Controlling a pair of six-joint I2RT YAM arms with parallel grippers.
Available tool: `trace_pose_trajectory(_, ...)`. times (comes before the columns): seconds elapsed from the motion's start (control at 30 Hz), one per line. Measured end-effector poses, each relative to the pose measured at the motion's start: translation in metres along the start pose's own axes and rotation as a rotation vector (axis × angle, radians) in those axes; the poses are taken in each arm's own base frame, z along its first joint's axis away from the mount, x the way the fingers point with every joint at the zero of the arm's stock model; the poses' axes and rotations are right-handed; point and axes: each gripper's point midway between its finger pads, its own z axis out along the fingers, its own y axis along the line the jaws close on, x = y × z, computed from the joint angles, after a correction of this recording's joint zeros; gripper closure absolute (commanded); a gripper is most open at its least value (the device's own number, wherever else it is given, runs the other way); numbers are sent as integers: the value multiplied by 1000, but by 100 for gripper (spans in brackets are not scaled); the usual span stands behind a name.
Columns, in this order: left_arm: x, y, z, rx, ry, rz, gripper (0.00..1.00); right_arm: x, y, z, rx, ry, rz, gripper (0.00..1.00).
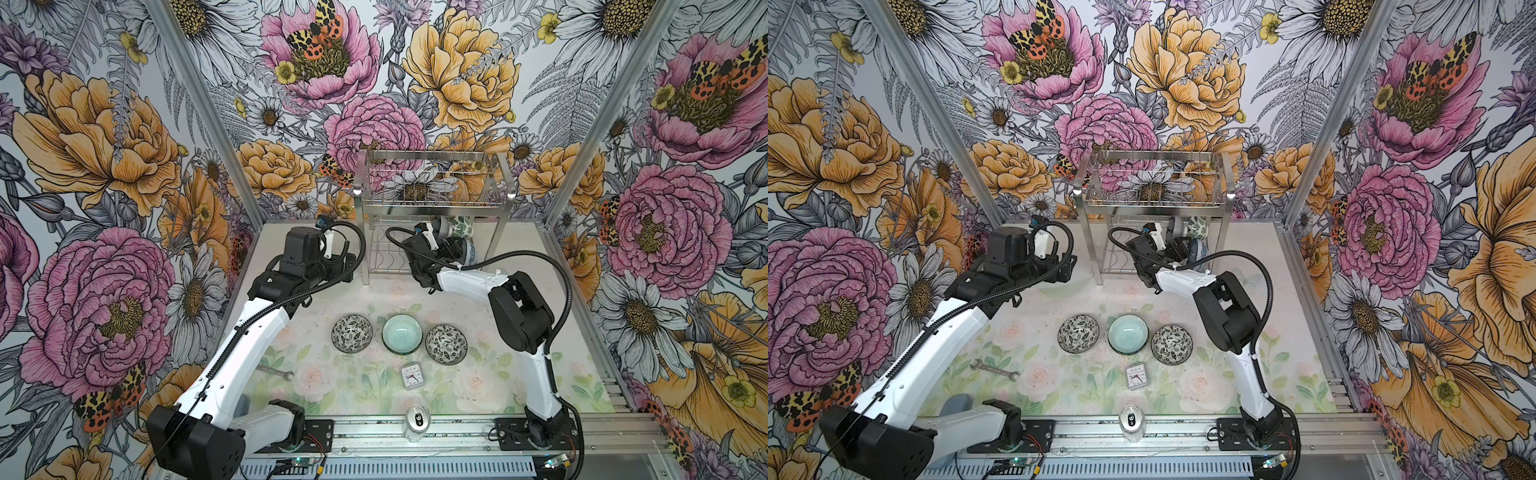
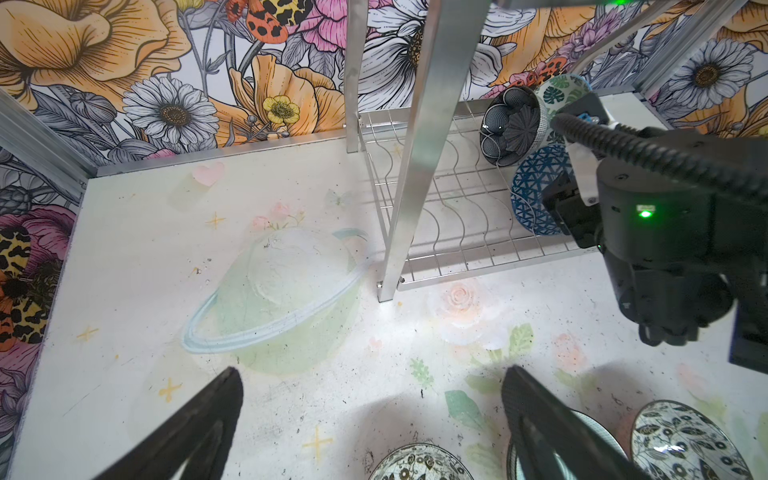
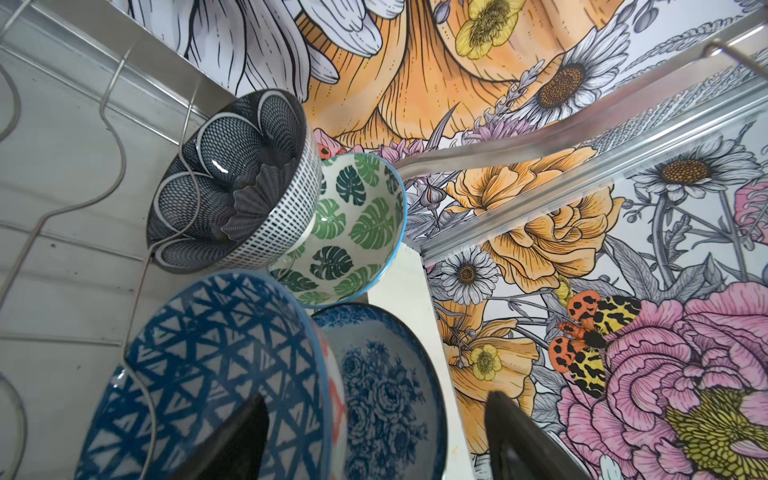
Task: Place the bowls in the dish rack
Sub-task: 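Open the right gripper and draw it back from the rack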
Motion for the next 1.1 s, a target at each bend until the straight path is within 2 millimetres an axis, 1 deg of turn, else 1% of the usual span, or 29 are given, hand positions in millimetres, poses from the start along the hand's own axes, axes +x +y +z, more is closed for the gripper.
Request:
trace_pose_trajectory(0.17, 0, 0, 0, 0, 0, 0, 2, -9, -11, -21, -71, -45, 17, 0)
trace_pose_trajectory(0.3, 0, 0, 0, 0, 0, 0, 1, -10, -11, -42, -153, -88, 19, 0)
trace_pose_trajectory(0.5, 1, 0, 1, 1, 3, 0, 1, 2, -9, -74, -295, -138, 26, 0)
trace_pose_trajectory(0.63, 2, -3, 2, 6, 7, 5, 1, 15, -14, -99, -410, -171, 67, 0)
trace_pose_trajectory(0.73, 4, -13, 4, 26, 17, 21, 1, 22, -26, -118, -503, -201, 136, 0)
trace_pose_trajectory(0.9, 15, -40, 8, 78, 52, 52, 1, 30, -61, -147, -601, -258, 287, 0)
trace_pose_trajectory(1.0, 28, -55, 10, 107, 80, 56, 1, 32, -82, -158, -627, -286, 365, 0)
trace_pose_trajectory(1.1, 48, -70, 14, 133, 126, 62, 1, 35, -101, -163, -635, -301, 429, 0)
